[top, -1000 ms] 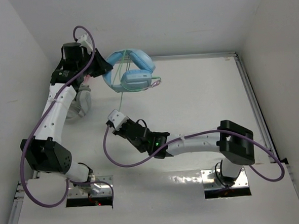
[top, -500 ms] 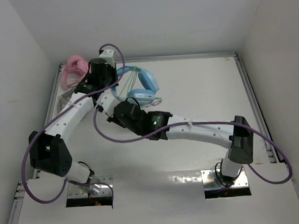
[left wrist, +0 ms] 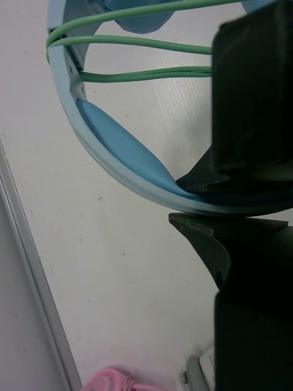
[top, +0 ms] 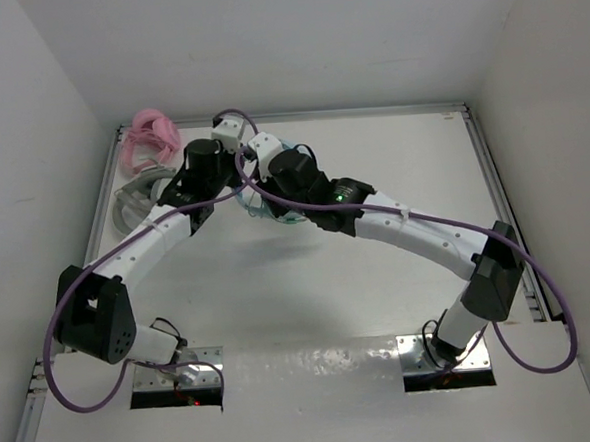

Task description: Wrap the headphones

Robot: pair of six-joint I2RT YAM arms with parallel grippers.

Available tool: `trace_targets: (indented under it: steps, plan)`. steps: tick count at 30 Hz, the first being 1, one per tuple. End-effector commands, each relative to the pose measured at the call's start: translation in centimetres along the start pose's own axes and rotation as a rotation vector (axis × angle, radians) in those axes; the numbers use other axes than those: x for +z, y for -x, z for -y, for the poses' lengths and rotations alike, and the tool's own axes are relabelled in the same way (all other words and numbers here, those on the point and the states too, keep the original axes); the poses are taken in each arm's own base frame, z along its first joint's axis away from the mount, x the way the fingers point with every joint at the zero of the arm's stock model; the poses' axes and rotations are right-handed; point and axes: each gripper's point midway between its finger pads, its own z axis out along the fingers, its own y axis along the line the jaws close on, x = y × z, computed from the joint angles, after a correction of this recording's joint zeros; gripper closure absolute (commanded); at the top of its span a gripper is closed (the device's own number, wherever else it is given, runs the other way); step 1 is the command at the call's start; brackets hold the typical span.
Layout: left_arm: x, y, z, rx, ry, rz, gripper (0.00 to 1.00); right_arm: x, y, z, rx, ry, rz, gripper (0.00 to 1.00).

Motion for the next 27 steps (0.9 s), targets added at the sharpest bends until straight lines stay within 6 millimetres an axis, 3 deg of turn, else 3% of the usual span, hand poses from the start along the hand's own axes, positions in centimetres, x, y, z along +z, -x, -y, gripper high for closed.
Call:
trace_targets:
  steps: [1, 16, 23, 26, 27]
  plan:
    - [-0.6, 0.7, 2.9, 0.037, -0.13, 0.055, 1.0, -0.7, 4.1, 1.9, 0.115, -0.032, 0.153, 1.0]
    - [-0.2, -6.5, 7.6, -0.075, -0.297, -0.218, 1.0, 3.6, -1.8, 6.1, 0.311, -0.192, 0.077, 1.0]
    - [-0.3, -9.5, 8.0, -0.161, -0.283, -0.317, 1.0, 6.2, -6.5, 8.0, 0.367, -0.37, -0.038, 1.0]
    - [-0.6, -11.1, 8.1, -0.202, -0.27, -0.356, 1.0, 7.1, -9.1, 8.5, 0.411, -0.416, -0.076, 1.0]
    - [-0.7, -11.4, 8.3, -0.212, -0.282, -0.362, 1.0, 7.3, -10.8, 8.6, 0.43, -0.424, -0.099, 1.0]
